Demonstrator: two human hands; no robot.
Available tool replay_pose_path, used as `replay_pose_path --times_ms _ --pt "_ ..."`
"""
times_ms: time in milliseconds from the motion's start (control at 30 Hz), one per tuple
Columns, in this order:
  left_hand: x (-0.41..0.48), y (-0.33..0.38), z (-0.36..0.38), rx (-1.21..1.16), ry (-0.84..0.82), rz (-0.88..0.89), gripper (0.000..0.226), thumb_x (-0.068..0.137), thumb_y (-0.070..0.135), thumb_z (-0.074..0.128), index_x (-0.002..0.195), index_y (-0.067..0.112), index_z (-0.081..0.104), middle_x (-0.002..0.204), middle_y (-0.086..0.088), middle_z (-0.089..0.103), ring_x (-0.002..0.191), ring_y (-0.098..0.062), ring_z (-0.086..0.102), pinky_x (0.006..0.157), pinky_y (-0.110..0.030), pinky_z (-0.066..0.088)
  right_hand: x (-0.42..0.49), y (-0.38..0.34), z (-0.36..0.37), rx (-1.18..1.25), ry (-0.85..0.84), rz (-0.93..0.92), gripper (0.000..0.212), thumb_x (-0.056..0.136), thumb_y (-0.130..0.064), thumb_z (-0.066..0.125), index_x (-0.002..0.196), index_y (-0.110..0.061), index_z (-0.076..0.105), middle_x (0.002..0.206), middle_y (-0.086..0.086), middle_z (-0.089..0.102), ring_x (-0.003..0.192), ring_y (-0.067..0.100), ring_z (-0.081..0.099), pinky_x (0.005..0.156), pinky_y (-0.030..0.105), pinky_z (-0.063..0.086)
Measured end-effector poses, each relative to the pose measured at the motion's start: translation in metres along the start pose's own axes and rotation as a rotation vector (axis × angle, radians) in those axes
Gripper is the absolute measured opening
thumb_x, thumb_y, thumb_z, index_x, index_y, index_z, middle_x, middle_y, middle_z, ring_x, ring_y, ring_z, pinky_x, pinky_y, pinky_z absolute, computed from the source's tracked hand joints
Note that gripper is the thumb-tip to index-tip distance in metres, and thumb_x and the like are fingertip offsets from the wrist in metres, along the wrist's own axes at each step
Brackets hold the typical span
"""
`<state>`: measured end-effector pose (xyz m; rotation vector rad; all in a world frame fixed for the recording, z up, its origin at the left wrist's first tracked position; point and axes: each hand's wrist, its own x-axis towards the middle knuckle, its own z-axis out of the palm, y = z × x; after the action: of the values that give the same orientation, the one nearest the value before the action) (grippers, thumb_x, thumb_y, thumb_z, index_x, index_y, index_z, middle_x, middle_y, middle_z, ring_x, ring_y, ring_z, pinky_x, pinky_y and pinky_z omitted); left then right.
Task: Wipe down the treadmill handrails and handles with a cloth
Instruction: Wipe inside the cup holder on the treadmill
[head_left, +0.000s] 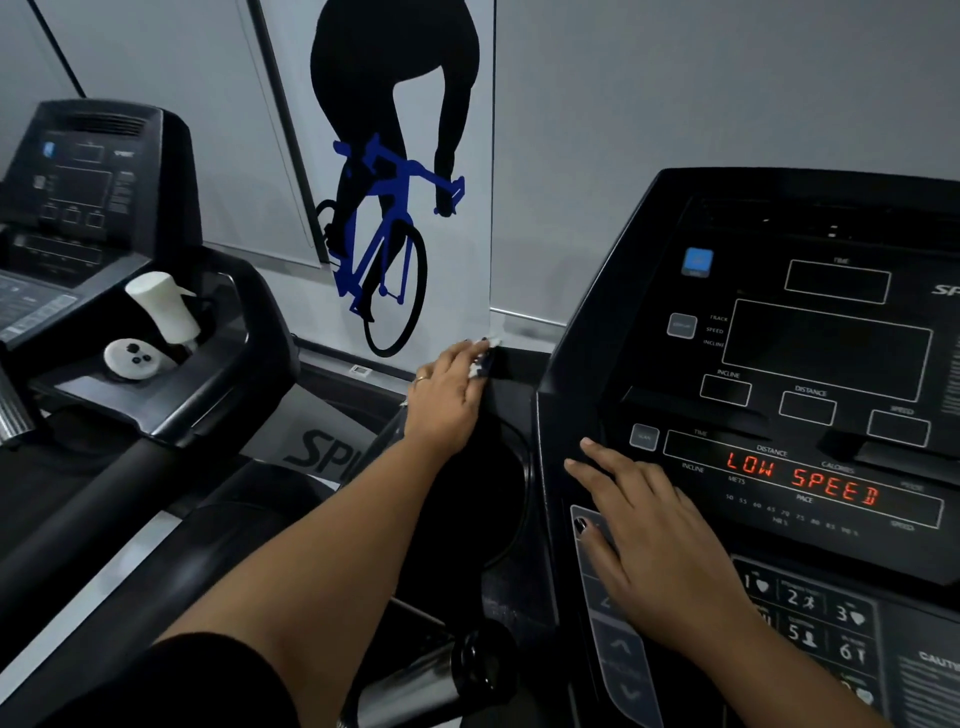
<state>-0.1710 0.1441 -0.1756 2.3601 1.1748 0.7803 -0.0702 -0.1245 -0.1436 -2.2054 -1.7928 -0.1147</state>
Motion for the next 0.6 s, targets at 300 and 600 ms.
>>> replay_pose_path --times_ms 300,600 --pt "-0.028 -0.057 -0.018 0.006 -0.156 -0.317 0.047 0.103 0.039 0.026 0.149 0.029 0.032 0.152 -0.002 0.041 0.137 -0.039 0.034 0.110 -0.047 0.027 0.000 -0.001 0.001 -0.001 0.013 -0.004 0.053 0.094 -0.044 0.029 0.145 -0.032 0.037 0.155 -0.017 0.025 0.129 0.009 0.039 0.098 0.030 0.044" --pt "-0.031 0.017 0.021 0.307 -0.122 0.225 0.066 0.103 0.038 0.035 0.153 0.042 -0.007 0.159 0.018 -0.020 0.145 -0.034 -0.026 0.116 -0.054 -0.016 0.002 -0.001 0.001 -0.020 -0.003 -0.004 0.054 0.093 -0.045 0.024 0.145 -0.034 0.033 0.155 -0.018 0.022 0.132 0.007 0.033 0.102 0.032 0.040"
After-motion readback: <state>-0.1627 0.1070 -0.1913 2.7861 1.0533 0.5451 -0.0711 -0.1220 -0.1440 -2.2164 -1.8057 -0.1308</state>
